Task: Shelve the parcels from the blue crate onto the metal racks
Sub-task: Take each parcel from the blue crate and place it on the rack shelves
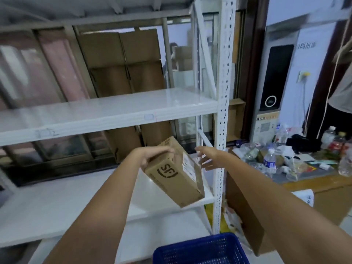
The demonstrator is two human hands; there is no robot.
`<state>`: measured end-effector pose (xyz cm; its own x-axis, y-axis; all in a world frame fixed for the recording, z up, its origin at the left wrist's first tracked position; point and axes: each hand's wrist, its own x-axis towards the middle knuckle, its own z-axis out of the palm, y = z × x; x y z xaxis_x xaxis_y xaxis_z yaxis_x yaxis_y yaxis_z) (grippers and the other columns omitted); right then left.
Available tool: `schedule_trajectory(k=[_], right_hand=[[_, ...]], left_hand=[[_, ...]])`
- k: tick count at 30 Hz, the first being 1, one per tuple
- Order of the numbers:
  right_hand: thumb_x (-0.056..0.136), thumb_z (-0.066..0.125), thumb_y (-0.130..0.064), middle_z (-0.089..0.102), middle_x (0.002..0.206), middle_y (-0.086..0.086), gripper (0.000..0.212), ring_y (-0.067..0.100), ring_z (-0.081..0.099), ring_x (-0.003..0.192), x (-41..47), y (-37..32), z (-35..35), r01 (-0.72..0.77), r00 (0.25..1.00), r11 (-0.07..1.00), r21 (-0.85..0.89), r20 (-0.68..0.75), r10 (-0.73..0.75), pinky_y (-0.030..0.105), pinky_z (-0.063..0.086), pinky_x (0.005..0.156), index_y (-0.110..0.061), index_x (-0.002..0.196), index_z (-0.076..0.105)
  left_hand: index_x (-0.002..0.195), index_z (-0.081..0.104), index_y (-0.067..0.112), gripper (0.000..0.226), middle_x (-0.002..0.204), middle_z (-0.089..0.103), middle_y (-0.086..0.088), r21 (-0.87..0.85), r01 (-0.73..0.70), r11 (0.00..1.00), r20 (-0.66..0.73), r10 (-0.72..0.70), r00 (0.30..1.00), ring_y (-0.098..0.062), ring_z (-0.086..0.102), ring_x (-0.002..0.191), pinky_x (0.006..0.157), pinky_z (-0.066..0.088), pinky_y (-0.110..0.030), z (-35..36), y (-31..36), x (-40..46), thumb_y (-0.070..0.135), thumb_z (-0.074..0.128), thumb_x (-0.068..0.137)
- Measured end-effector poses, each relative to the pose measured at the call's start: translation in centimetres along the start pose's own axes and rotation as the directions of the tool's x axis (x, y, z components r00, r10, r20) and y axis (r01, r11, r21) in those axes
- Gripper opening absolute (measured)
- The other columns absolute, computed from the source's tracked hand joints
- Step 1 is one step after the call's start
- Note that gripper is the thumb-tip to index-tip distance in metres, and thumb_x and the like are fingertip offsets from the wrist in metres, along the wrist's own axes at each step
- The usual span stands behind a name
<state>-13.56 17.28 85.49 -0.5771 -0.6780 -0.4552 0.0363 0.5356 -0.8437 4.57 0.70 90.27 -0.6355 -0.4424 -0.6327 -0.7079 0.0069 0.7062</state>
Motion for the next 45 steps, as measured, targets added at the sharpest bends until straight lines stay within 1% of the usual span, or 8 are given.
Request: schedule_trajectory(k=[4, 10, 19, 23, 27, 36, 42, 45], right_hand=[[0.078, 0.061, -0.068, 0.054, 0.124, 0.013, 0.073, 0.029, 0.058, 0.102, -1.2, 0.5, -1.8, -0.037, 0.998, 0.997, 0.063, -0.05, 0.041, 0.043, 0.052, 0.094, -0.019, 0.131, 0.048], [0.078, 0.056, -0.072, 0.053, 0.13, 0.022, 0.069, 0.044, 0.06, 0.11, -4.0, -2.8, -2.8, 0.04, 0.949, 0.922, 0.384, 0.273, -0.155, 0.057, 0.05, 0.095, -0.025, 0.129, 0.051], [0.069, 0.072, -0.061, 0.061, 0.114, 0.019, 0.066, 0.034, 0.065, 0.104, -8.8, -10.0, -2.8, 0.118, 0.963, 0.901, 0.417, 0.173, -0.207, 0.049, 0.057, 0.085, -0.018, 0.114, 0.051], [0.065, 0.078, -0.056, 0.061, 0.113, 0.018, 0.071, 0.033, 0.065, 0.101, -10.7, -12.7, -3.2, 0.129, 0.976, 0.842, 0.524, 0.084, -0.202, 0.049, 0.057, 0.085, -0.013, 0.116, 0.053], [0.079, 0.066, -0.057, 0.063, 0.103, 0.015, 0.052, 0.031, 0.063, 0.101, -12.1, -14.6, -3.1, 0.206, 0.963, 0.807, 0.553, 0.033, -0.268, 0.048, 0.05, 0.099, -0.011, 0.1, 0.055], [0.077, 0.063, -0.063, 0.067, 0.103, 0.012, 0.059, 0.03, 0.064, 0.099, -12.1, -16.1, -2.2, 0.311, 0.936, 0.791, 0.526, -0.028, -0.35, 0.048, 0.053, 0.093, -0.016, 0.112, 0.059], [0.075, 0.064, -0.058, 0.062, 0.111, 0.013, 0.054, 0.029, 0.06, 0.109, -12.1, -15.0, -3.4, 0.32, 0.926, 0.753, 0.575, -0.021, -0.378, 0.046, 0.05, 0.099, -0.016, 0.109, 0.058], [0.069, 0.059, -0.063, 0.067, 0.109, 0.011, 0.059, 0.026, 0.063, 0.101, -11.7, -14.2, -4.5, 0.309, 0.941, 0.757, 0.575, -0.069, -0.332, 0.039, 0.054, 0.085, -0.016, 0.105, 0.065]], left_hand=[[0.117, 0.062, 0.012, 0.075, 0.111, 0.068, -0.019, -0.221, -0.145, 0.965, -0.014, 0.145, 0.989, -0.034, 0.066, 0.1, 0.089, 0.051, -0.05, -3.3, 0.9, -3.9, 0.051, 0.083, 0.056], [0.081, 0.074, 0.014, 0.046, 0.089, 0.071, -0.016, -0.44, -0.288, 0.85, -0.038, 0.303, 0.952, -0.032, 0.061, 0.088, 0.089, 0.046, -0.046, -6.3, 1.4, -7.0, 0.052, 0.075, 0.055], [0.104, 0.069, 0.014, 0.066, 0.11, 0.067, -0.017, -0.632, -0.345, 0.694, -0.158, 0.32, 0.934, -0.035, 0.059, 0.103, 0.088, 0.046, -0.051, -7.9, 2.3, -8.6, 0.072, 0.049, 0.079], [0.144, 0.034, 0.01, 0.103, 0.139, 0.045, -0.023, -0.688, -0.385, 0.615, -0.215, 0.334, 0.918, -0.042, 0.049, 0.121, 0.091, 0.046, -0.057, -8.7, 4.3, -9.7, 0.079, 0.055, 0.07], [0.152, 0.011, 0.013, 0.12, 0.144, 0.03, -0.035, -0.739, -0.417, 0.53, -0.297, 0.3, 0.906, -0.05, 0.047, 0.12, 0.098, 0.043, -0.058, -8.0, 7.3, -10.3, 0.073, 0.066, 0.064], [0.125, 0.044, 0.019, 0.073, 0.115, 0.056, -0.015, -0.635, -0.496, 0.593, -0.339, 0.363, 0.868, -0.038, 0.054, 0.11, 0.099, 0.044, -0.054, -3.7, 11.3, -11.8, 0.067, 0.064, 0.074], [0.129, 0.045, 0.022, 0.087, 0.125, 0.051, -0.015, -0.609, -0.552, 0.569, -0.439, 0.338, 0.833, -0.04, 0.054, 0.108, 0.09, 0.049, -0.056, -5.5, 10.6, -12.4, 0.072, 0.07, 0.062], [0.136, 0.036, 0.013, 0.106, 0.128, 0.052, -0.02, -0.634, -0.499, 0.59, -0.366, 0.34, 0.867, -0.041, 0.054, 0.112, 0.09, 0.048, -0.057, -7.4, 9.8, -12.8, 0.077, 0.068, 0.057]])
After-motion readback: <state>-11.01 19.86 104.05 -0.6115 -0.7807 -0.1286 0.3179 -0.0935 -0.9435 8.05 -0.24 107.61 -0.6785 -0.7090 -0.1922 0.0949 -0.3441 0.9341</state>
